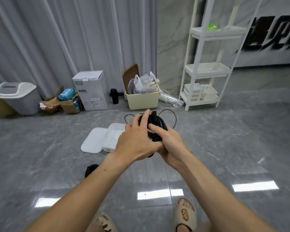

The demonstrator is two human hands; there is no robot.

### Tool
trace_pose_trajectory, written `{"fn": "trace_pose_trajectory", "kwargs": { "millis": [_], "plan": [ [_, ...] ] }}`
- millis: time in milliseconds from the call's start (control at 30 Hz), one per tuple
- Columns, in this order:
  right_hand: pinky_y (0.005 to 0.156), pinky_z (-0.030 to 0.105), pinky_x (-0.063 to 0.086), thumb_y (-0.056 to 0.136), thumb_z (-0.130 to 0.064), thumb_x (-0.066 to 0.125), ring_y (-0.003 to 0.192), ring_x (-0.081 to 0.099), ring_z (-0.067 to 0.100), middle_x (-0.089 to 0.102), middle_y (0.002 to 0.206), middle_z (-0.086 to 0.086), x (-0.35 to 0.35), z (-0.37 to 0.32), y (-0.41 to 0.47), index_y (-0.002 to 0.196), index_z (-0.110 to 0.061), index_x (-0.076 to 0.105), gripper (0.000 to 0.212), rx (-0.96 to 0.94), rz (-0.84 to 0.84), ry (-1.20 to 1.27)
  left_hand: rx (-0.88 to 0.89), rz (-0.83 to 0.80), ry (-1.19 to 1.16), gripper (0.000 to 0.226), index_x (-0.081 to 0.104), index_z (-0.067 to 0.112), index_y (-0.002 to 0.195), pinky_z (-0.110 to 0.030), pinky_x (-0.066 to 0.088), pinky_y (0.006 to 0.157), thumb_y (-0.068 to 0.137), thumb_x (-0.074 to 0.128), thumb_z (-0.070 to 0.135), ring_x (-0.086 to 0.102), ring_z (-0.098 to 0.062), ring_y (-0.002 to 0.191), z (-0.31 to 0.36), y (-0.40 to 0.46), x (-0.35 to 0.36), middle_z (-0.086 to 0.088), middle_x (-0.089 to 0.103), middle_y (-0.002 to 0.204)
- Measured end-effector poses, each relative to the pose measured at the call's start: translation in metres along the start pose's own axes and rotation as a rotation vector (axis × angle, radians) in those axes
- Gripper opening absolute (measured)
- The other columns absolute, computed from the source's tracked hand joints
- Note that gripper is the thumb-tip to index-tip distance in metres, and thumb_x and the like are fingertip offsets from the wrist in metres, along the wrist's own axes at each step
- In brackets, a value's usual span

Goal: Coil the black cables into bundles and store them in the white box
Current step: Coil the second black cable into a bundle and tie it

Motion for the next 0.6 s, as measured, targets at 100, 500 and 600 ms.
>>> {"fn": "trace_pose_trajectory", "kwargs": {
  "millis": [100, 500, 600],
  "plan": [
    [0.059, 0.032, 0.056, 0.094, -0.009, 0.064, 0.091, 0.069, 0.024, 0.071, 0.11, 0.016, 0.009, -0.003, -0.007, 0.127, -0.004, 0.061, 0.034, -0.005, -0.052, 0.021, -0.003, 0.016, -0.027, 0.111, 0.007, 0.042, 0.153, -0.035, 0.034, 0.084, 0.057, 0.051, 0.074, 0.034, -0.022, 0.135, 0.001, -0.005, -0.01, 0.01, 0.025, 0.154],
    [0.073, 0.033, 0.052, 0.093, -0.029, 0.065, 0.084, 0.066, 0.021, 0.066, 0.101, 0.011, 0.047, -0.007, -0.019, 0.125, -0.004, 0.065, 0.041, 0.066, -0.231, 0.04, -0.009, 0.161, -0.029, 0.101, 0.018, 0.04, 0.147, -0.032, 0.039, 0.089, 0.059, 0.058, 0.07, 0.042, -0.024, 0.126, -0.009, -0.025, -0.049, 0.005, 0.037, 0.143],
    [0.069, 0.032, 0.055, 0.095, -0.022, 0.062, 0.083, 0.069, 0.022, 0.069, 0.1, 0.013, 0.06, -0.003, -0.019, 0.114, -0.01, 0.071, 0.025, 0.095, -0.258, 0.073, -0.012, 0.116, 0.008, 0.112, 0.009, 0.039, 0.153, -0.042, 0.039, 0.106, 0.055, 0.052, 0.076, 0.029, -0.024, 0.139, -0.015, -0.032, -0.058, 0.003, 0.026, 0.156]
  ]
}}
Point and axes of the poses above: each hand's wrist, its own y-axis towards the middle knuckle, its own x-axis out of the palm, z = x × y, the point moved 1 cm from there along y, towards the middle knuckle
